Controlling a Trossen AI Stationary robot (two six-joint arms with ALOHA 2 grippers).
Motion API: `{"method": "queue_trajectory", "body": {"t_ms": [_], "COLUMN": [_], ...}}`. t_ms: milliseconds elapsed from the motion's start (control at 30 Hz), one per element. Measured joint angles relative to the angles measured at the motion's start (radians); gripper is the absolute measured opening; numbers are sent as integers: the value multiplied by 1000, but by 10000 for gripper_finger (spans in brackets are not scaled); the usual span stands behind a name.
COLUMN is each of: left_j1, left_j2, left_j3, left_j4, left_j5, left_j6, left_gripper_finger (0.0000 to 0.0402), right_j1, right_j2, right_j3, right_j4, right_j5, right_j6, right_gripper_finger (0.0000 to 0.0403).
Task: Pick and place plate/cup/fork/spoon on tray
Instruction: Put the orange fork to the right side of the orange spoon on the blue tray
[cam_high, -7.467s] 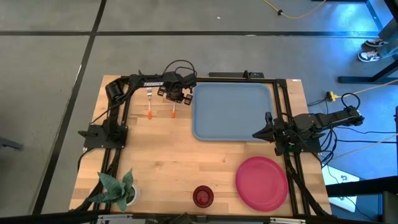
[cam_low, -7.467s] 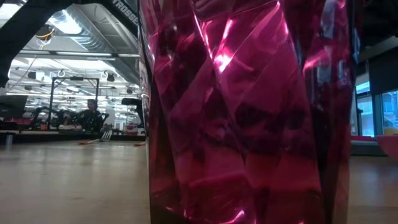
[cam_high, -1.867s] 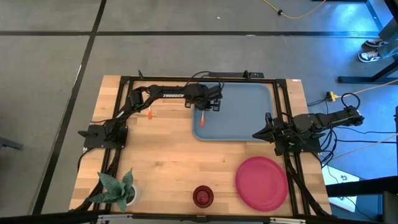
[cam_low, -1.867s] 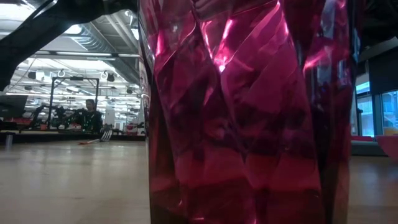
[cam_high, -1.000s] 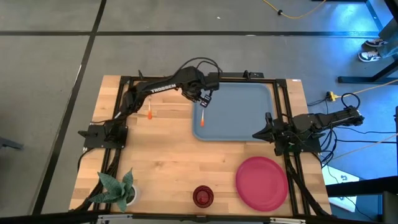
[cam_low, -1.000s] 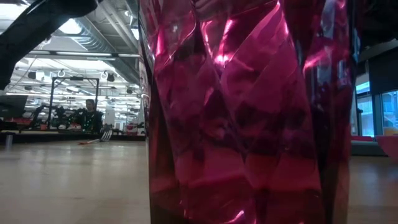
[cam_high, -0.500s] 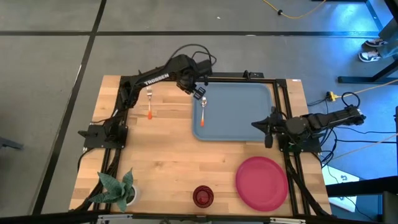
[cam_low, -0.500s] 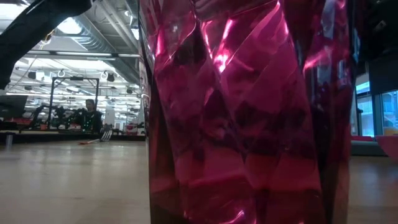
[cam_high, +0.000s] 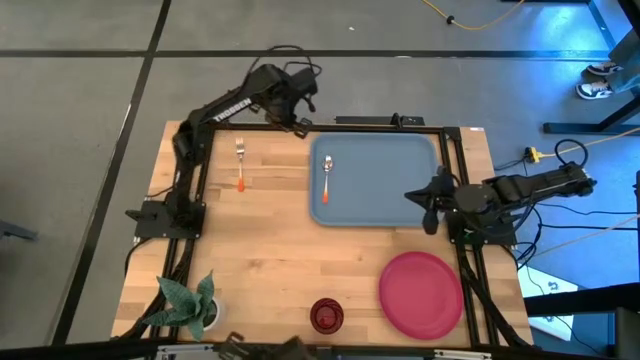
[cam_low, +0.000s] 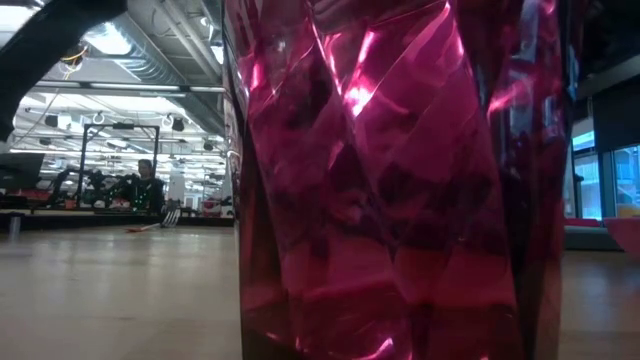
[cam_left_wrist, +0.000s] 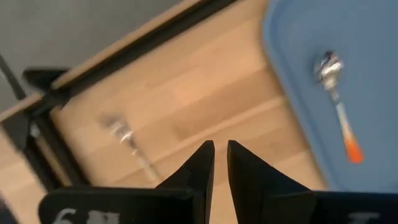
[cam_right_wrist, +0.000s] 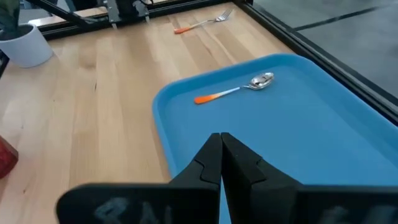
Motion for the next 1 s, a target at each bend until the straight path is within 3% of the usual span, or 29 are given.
{"method": "queue_trajectory", "body": {"t_ms": [267, 467, 600, 833, 1000], "left_j1": [51, 76, 93, 119, 137], "left_j2": [-308, -445, -472, -469, -468], "left_j3": [-446, -719, -836, -988, -1024], "left_j4": [0, 136, 197, 331, 383], "left_j5": [-104, -181, -233, -140, -121], "left_j6": [-178, -211, -144, -57, -6], "left_gripper_finger": [39, 39, 39, 39, 32], "right_j1": [0, 0, 0, 0, 0], "right_j2": [46, 52, 52, 51, 51], "right_j3": [7, 7, 7, 7, 7], "right_j4": [24, 80, 101, 106, 123], "right_j5": [17, 32, 41, 54, 55], "right_j6": [30, 28, 27, 27, 27], "right_gripper_finger": [7, 7, 7, 7, 7]}}
